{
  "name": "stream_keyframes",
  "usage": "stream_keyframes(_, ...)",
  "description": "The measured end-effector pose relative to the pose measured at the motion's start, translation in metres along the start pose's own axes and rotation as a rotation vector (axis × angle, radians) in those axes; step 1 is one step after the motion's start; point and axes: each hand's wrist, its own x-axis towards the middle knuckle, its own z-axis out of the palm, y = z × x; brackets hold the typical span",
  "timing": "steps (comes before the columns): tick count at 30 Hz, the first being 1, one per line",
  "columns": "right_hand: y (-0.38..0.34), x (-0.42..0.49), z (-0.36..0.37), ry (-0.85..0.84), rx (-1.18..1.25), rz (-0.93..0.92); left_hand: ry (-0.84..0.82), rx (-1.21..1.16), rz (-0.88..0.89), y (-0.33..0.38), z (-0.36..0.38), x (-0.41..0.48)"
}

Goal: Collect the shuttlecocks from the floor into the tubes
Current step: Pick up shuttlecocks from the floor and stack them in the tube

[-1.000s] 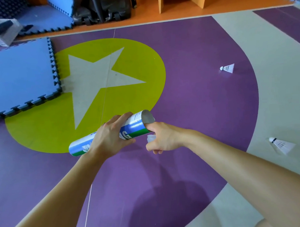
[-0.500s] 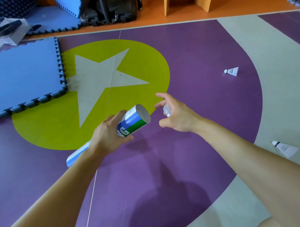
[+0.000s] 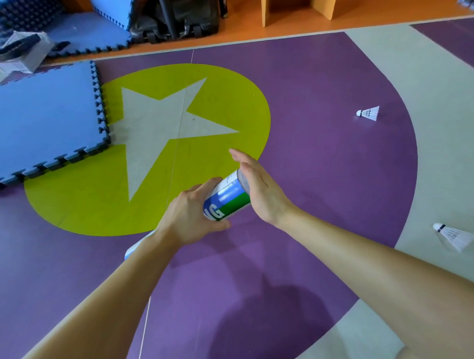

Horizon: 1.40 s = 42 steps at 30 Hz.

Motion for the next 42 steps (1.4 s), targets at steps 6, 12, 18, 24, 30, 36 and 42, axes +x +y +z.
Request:
stream_keyframes(6,-0.003,-0.005,-0.009,-0.166,-0.016,0.183,0.011,0.039,-0.032,-0.01,-0.006,-0.001)
stream_keyframes(12,-0.001,-0.012,-0.016,-0.143,-0.218,0.083,-0.015,0.052,-0.039,-0.009,-0.007,0.001)
stream_keyframes(18,0.009,-0.015,-0.006,-0.157,-0.079,0.024,0.018,0.036,0.025,-0.005,-0.02,0.001)
stream_keyframes(24,0.007,-0.016,-0.003,-0.141,0.0,0.046,0.062,0.073,0.064,0.002,-0.019,0.004)
stream_keyframes(30,0.004,-0.007,-0.019,-0.357,-0.207,0.178,0.034,0.117,0.006,-0.003,-0.012,0.004)
stream_keyframes(36,0.01,0.001,-0.058,-0.511,-0.86,0.277,0.093,0.094,-0.123,-0.014,-0.013,0.007)
stream_keyframes(42,-0.023,-0.016,-0.062,-0.47,-0.881,0.33,0.144,0.028,-0.163,0.038,-0.032,-0.024)
